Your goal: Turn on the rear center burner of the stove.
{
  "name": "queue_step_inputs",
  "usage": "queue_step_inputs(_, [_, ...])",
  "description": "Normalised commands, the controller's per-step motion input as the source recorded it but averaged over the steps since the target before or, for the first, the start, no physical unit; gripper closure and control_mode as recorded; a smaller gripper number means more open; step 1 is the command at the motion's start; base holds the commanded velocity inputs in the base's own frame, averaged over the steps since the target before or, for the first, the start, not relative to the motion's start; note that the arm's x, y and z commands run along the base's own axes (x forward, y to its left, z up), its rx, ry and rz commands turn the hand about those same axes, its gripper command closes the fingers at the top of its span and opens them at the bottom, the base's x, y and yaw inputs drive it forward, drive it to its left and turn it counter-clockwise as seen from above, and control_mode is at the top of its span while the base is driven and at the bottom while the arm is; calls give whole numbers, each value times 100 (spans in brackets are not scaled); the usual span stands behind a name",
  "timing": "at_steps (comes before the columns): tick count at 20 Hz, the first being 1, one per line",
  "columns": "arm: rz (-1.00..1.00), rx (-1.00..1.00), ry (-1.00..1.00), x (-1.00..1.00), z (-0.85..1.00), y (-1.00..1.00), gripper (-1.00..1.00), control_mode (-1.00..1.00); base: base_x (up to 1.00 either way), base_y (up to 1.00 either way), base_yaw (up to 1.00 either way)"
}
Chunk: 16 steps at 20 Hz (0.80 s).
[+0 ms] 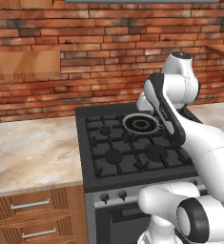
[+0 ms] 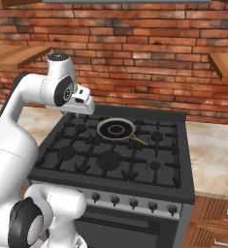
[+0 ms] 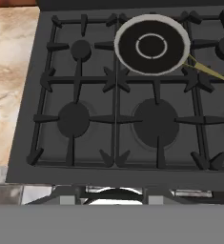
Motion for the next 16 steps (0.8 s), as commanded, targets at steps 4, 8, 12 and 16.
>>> queue_step_inputs(4, [1,0,0,-11,0,1,-100,100,-4,5,0])
queue_step_inputs(8, [0,0,0,0,0,0,-100,100,-26,37,1])
queue_step_inputs(12, [0,0,0,0,0,0,-100,100,-22,60,0])
queue_step_inputs(16, [0,0,0,0,0,0,-100,100,-34,55,0])
